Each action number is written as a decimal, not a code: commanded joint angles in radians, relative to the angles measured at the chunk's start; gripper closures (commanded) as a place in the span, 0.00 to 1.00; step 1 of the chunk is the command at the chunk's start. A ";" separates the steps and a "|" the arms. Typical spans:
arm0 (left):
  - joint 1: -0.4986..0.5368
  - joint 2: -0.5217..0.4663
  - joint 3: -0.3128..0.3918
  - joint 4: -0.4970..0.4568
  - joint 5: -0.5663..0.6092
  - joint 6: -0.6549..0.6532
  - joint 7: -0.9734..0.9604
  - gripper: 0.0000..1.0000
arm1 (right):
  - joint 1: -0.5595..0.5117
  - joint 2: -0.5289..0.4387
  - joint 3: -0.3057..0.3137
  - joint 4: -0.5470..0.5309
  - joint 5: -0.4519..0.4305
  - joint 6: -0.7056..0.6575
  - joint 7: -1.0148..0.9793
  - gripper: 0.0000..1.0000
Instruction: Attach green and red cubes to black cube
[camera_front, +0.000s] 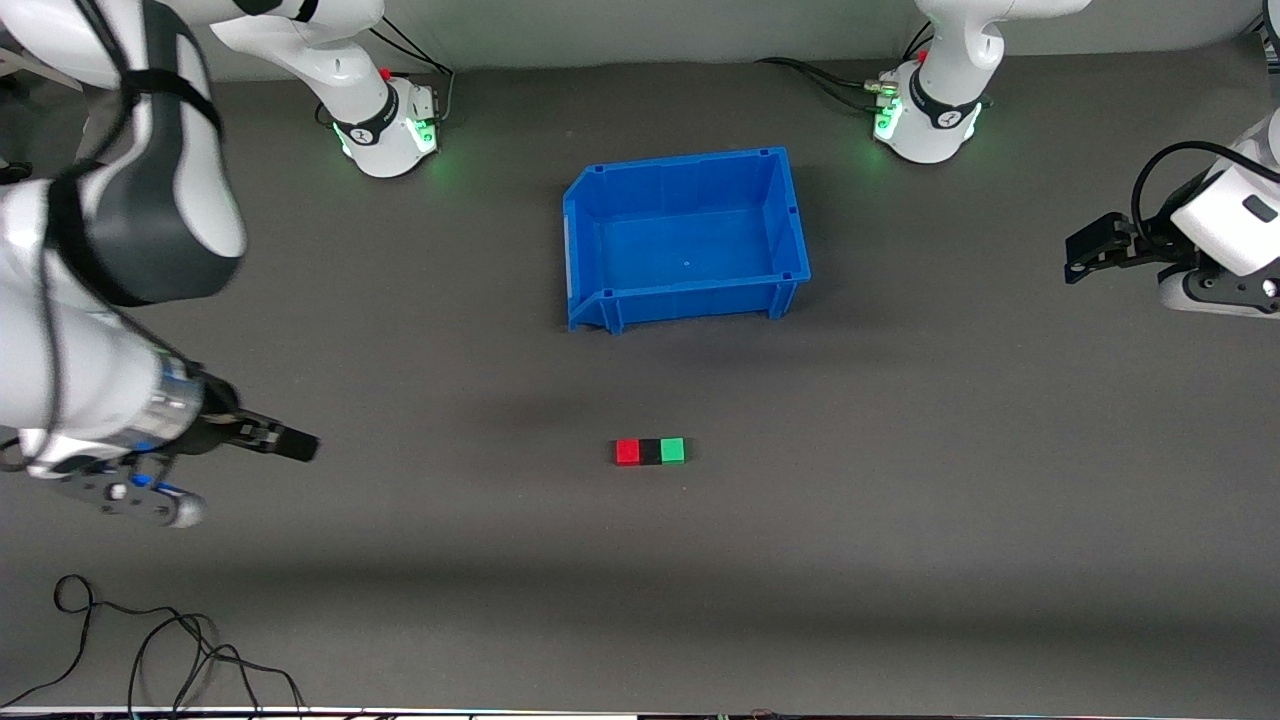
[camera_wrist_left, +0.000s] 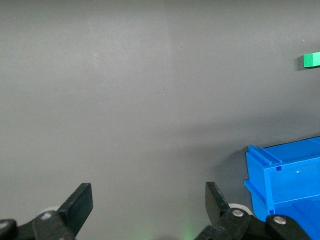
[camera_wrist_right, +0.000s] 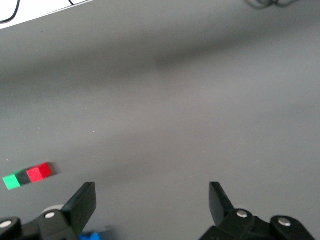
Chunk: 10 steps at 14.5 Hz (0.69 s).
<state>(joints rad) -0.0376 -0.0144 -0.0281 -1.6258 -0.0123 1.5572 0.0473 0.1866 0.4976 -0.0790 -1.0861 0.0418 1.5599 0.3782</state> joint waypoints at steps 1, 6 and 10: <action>0.001 0.002 -0.004 0.020 0.014 -0.022 0.013 0.00 | 0.002 -0.054 -0.043 -0.038 -0.039 -0.003 -0.151 0.00; 0.002 0.002 -0.003 0.018 0.014 -0.022 0.013 0.00 | 0.004 -0.143 -0.182 -0.110 -0.037 -0.003 -0.433 0.00; 0.002 0.002 -0.003 0.020 0.014 -0.022 0.013 0.00 | 0.008 -0.174 -0.196 -0.130 -0.033 -0.004 -0.429 0.00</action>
<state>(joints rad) -0.0376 -0.0144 -0.0282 -1.6256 -0.0122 1.5572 0.0473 0.1782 0.3676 -0.2720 -1.1685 0.0240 1.5505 -0.0360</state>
